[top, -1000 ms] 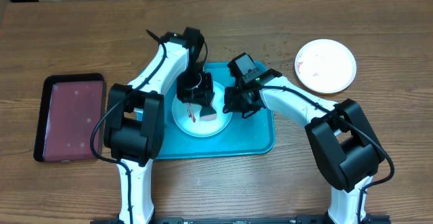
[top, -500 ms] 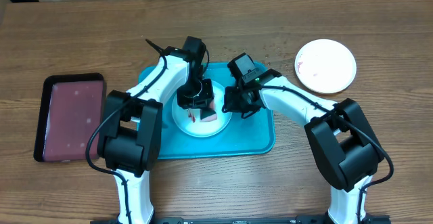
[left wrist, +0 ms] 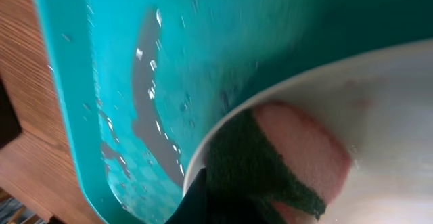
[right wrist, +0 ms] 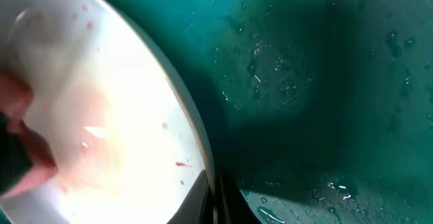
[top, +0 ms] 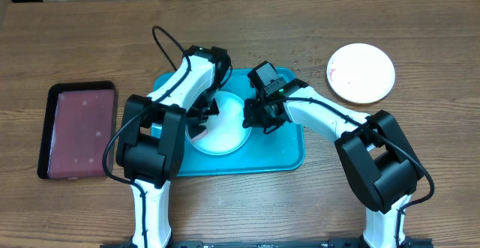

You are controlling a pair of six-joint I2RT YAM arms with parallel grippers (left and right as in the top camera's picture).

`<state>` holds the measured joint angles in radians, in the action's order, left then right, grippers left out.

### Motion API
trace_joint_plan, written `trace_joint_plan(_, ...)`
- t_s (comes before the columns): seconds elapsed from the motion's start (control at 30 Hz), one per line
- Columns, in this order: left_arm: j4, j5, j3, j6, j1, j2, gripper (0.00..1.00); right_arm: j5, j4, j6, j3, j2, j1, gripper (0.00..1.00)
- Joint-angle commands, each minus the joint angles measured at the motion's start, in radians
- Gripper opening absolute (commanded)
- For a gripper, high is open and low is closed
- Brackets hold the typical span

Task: Clean dirty plates on tray and stack at the side
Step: 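Scrub the light-blue plate with the sponge while the right gripper holds it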

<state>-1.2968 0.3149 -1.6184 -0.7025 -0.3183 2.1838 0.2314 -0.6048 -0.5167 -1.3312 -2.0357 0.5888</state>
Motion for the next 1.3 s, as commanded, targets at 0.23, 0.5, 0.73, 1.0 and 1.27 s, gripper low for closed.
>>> trace_joint_plan(0.23,0.137,-0.391,-0.127,0.280,0.030,-0.026,0.04,-0.081,-0.021,-0.008,0.010,-0.003,-0.037,0.04)
trace_joint_plan(0.5,0.236,-0.753,-0.058,0.478,0.021,-0.024,0.04,-0.081,-0.001,-0.008,0.010,-0.003,-0.037,0.04)
trace_joint_plan(0.73,0.295,-0.576,0.085,0.389,0.027,-0.021,0.04,-0.081,-0.003,-0.008,0.010,-0.003,-0.037,0.04)
trace_joint_plan(1.0,0.105,0.109,0.084,0.029,0.062,-0.022,0.04,-0.081,-0.013,-0.008,0.010,-0.003,-0.037,0.04)
trace_joint_plan(1.27,-0.237,0.364,-0.106,-0.370,0.122,-0.026,0.04,-0.080,-0.017,0.007,0.000,-0.001,-0.036,0.04)
